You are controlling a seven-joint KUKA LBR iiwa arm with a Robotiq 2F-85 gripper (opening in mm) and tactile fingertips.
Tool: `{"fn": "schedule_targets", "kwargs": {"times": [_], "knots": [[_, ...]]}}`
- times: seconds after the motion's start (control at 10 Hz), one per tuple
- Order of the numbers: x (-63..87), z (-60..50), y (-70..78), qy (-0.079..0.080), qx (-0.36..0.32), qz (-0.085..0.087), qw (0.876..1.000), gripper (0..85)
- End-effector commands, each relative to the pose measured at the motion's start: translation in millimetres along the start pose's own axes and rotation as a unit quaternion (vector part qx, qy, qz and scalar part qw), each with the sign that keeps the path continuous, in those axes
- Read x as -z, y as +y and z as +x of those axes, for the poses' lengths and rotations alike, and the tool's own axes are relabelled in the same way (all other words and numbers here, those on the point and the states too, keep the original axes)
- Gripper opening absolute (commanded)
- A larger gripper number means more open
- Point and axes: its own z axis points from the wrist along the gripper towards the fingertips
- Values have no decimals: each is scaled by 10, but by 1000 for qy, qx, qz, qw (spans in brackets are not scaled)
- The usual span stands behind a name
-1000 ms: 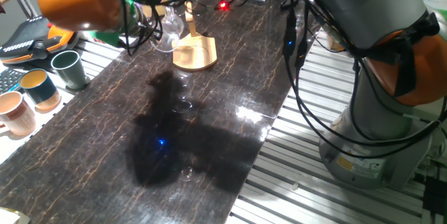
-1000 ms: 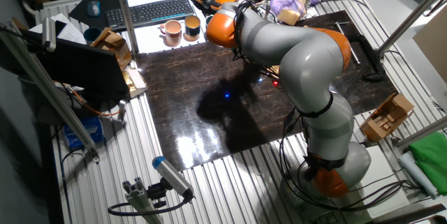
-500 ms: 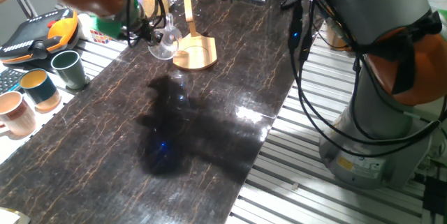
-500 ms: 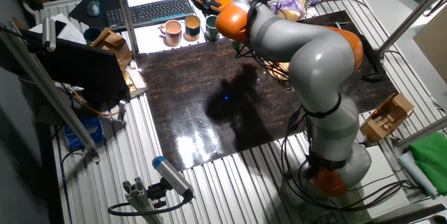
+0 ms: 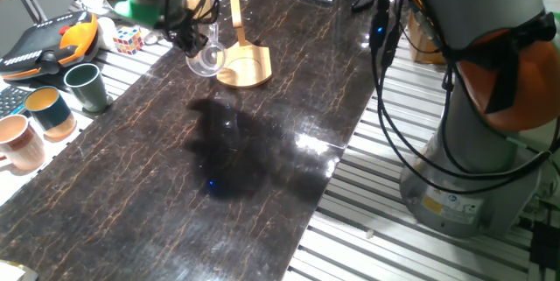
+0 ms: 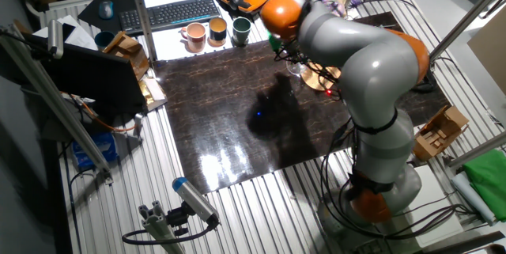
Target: Take the cup off the cup rack
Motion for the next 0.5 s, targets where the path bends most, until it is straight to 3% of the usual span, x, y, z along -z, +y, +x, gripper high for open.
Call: {"fn": "schedule_targets", "kwargs": {"times": [0.0, 0.2, 0.4], "knots": [[8, 19, -19, 33, -4, 2, 999, 10], [27, 60, -65, 54, -2, 6, 999, 10], [60, 50, -92, 91, -5, 23, 996, 10]]}}
